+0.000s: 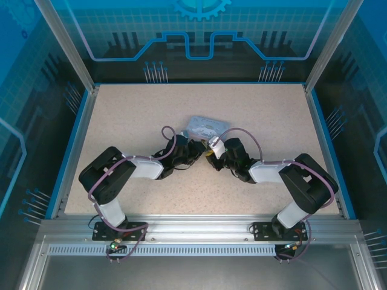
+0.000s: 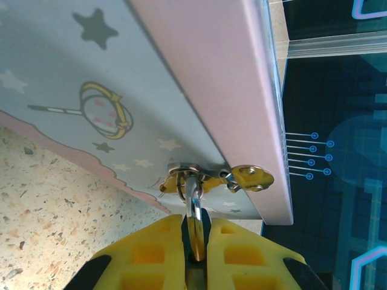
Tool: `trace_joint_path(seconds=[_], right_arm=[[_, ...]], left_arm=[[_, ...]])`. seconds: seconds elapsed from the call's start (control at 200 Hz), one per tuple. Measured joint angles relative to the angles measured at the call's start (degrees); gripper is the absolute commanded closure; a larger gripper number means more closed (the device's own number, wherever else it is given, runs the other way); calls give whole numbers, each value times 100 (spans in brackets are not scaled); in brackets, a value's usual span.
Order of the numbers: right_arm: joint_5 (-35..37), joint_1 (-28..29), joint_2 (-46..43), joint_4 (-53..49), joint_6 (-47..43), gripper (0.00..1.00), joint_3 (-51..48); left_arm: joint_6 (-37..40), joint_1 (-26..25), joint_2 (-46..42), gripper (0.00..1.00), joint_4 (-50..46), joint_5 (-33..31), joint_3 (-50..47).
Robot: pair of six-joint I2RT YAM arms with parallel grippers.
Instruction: Unlock a padlock with a key
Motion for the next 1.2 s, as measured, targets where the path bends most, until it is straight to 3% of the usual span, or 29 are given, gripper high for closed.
trace_joint_path(seconds=[0.32,0.66,1.201], right_arm=[[-413,-186,-2,79,210,100,-20],[-1416,-595,22,490,942,100,-164],[-2957,-1161,636,1963,3676,100,-297]], left_arm=[[0,15,-31,100,-17,2,22],[0,13,-35,100,144,70,28],[2,20,-24,100,452,-11,9]])
